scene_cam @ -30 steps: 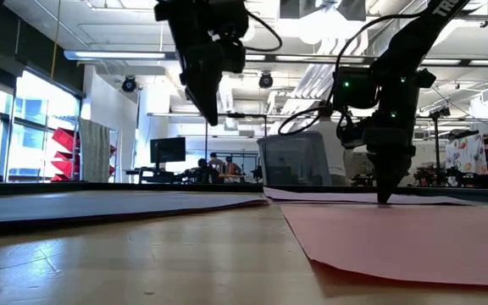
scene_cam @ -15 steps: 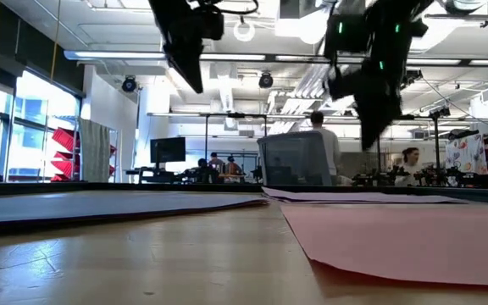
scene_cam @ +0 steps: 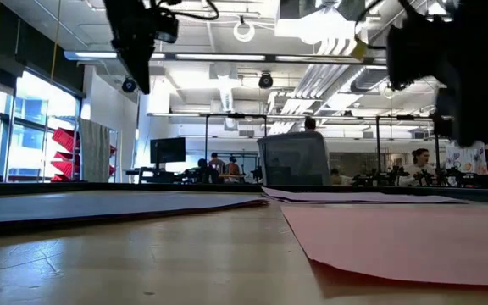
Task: Organize paper
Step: Adjust the pink and violet paper
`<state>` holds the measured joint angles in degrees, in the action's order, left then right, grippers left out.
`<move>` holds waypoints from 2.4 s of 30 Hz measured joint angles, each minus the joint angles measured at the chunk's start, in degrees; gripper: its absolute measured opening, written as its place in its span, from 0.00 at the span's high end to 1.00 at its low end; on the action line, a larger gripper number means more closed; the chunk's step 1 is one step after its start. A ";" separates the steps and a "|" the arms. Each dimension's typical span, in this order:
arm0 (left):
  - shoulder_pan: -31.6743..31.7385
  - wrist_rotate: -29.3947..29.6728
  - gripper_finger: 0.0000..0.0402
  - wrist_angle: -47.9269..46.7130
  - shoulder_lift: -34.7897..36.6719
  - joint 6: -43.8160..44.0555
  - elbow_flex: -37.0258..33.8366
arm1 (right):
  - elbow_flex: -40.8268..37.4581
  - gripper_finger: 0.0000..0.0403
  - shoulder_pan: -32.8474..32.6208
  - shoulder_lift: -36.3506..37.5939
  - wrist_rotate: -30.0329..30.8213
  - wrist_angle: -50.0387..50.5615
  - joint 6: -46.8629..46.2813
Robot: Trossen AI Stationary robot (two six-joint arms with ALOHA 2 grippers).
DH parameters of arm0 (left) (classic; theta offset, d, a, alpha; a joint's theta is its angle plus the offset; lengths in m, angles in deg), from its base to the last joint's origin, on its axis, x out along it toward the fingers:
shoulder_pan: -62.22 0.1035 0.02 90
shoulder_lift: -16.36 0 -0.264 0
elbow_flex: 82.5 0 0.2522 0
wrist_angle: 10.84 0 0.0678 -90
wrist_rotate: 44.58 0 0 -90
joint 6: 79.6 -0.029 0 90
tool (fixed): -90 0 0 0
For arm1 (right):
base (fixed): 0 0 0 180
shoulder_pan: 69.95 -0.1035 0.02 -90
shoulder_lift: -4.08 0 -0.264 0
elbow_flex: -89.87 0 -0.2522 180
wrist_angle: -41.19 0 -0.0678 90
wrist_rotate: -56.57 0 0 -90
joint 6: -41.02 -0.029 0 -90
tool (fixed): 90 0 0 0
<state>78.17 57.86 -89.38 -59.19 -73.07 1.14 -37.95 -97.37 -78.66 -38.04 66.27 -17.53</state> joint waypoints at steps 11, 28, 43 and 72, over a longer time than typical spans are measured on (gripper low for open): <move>-1.05 -2.96 1.00 1.73 2.27 1.41 -5.02 | -0.14 1.00 -0.98 -9.52 -3.13 0.21 4.85; -1.53 -2.70 1.00 2.07 2.24 1.85 -5.02 | -0.31 1.00 -0.47 -7.37 -4.65 7.55 12.27; -1.53 -2.66 1.00 2.12 2.24 1.87 -5.02 | 1.66 1.00 -0.32 -7.59 -4.83 8.60 10.75; -1.40 -2.87 1.00 5.43 2.20 2.31 -5.00 | 4.65 1.00 49.01 -4.44 2.76 10.29 29.65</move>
<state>76.77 54.98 -83.95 -56.99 -70.76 -3.86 -33.30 -48.36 -83.09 -35.29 76.56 12.11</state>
